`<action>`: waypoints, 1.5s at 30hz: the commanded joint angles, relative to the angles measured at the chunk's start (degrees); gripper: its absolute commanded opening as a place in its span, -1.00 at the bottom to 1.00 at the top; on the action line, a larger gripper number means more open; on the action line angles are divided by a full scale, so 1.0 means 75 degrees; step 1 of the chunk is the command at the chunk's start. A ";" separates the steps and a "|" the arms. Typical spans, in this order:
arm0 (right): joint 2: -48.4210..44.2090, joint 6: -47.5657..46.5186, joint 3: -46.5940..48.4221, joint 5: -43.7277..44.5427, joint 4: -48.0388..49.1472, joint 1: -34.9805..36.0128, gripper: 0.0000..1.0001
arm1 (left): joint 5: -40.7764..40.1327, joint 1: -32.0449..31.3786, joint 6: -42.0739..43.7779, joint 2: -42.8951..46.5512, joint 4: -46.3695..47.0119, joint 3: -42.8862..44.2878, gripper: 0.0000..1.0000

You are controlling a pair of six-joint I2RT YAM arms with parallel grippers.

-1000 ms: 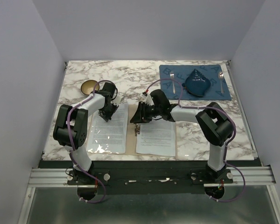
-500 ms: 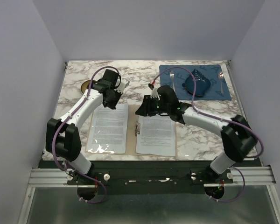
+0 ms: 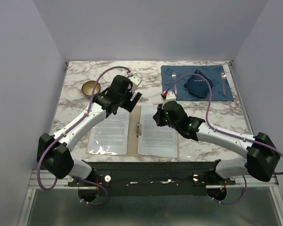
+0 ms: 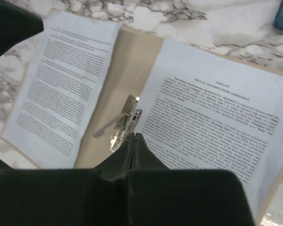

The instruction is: Put the files into the folder

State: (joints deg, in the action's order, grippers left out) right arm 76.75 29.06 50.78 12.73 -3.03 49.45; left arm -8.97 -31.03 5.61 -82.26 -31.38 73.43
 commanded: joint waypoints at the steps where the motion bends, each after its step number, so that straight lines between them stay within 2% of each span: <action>1: -0.0308 -0.0322 -0.0502 0.0892 0.0263 0.0110 -0.99 | -0.0619 -0.0340 -0.0079 0.0108 0.0589 -0.0454 0.98; 3: -0.0238 -0.0394 -0.0432 0.0869 0.0100 0.0110 -0.97 | -0.0433 -0.0340 -0.0290 -0.0781 -0.0324 0.0168 0.98; 4: -0.0261 -0.0313 -0.0431 0.0857 0.0029 0.0121 -0.79 | -0.0270 -0.0351 -0.0314 -0.0740 -0.0085 0.0020 0.98; 5: -0.0296 -0.0242 -0.0466 0.0811 0.0005 0.0110 -0.19 | -0.0303 -0.0386 -0.0326 -0.0577 0.0324 -0.0260 0.98; 6: -0.0354 -0.0184 -0.0525 0.0764 0.0075 0.0110 0.14 | -0.0304 -0.0549 -0.0349 -0.0274 0.0989 -0.0507 0.98; 8: -0.0530 -0.0125 -0.0794 0.0693 0.0332 0.0110 0.50 | -0.0350 -0.0714 -0.0430 -0.0352 0.1101 -0.0674 0.98; 9: -0.0577 -0.0148 -0.0876 0.0647 0.0670 0.0110 0.50 | -0.0327 -0.0750 -0.0570 -0.0712 0.1067 -0.0580 0.98; 10: -0.0612 -0.0194 -0.1004 0.0623 0.0812 0.0110 0.39 | -0.0385 -0.0785 -0.0699 -0.0948 0.0892 -0.0347 0.98; 11: -0.0566 -0.0183 -0.0982 0.0669 0.0918 0.0110 -0.22 | -0.0444 -0.0785 -0.0735 -0.1194 0.0774 -0.0229 0.98; 13: -0.0437 -0.0102 -0.0912 0.0658 0.0908 0.0121 -0.80 | -0.0491 -0.0785 -0.1388 -0.1769 0.0633 0.0028 0.98; 14: -0.0297 -0.0089 -0.0877 0.0461 0.0989 0.0121 -0.99 | -0.0422 -0.0785 -0.1520 -0.1921 0.0621 0.0099 0.98; 19: -0.0132 -0.0170 -0.1156 0.0389 0.1655 0.0274 -0.99 | 0.0374 -0.0809 -0.2223 -0.2964 0.0201 0.0847 0.98; 21: -0.0132 -0.0218 -0.1472 0.0284 0.2394 0.0285 -0.99 | 0.0539 -0.0809 -0.2411 -0.3478 -0.0034 0.1142 0.98; 28: 0.0605 -0.0897 -0.2037 -0.0643 0.4737 0.0379 -0.99 | 0.1149 -0.0785 -0.2505 -0.4125 -0.0187 0.1517 0.96; 34: 0.1203 -0.1143 -0.1955 -0.0655 0.5465 0.0368 -0.99 | 0.1629 -0.0656 -0.2552 -0.4466 -0.0386 0.1612 0.92; 45: 0.2387 -0.1238 -0.1299 -0.0924 0.5841 0.0379 -0.99 | 0.0880 -0.0621 -0.2506 -0.4841 -0.0610 0.1565 0.87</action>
State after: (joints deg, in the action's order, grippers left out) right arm 92.51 20.88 38.59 7.05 36.93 51.81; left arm -0.25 -35.94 -12.75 -116.20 -33.19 84.73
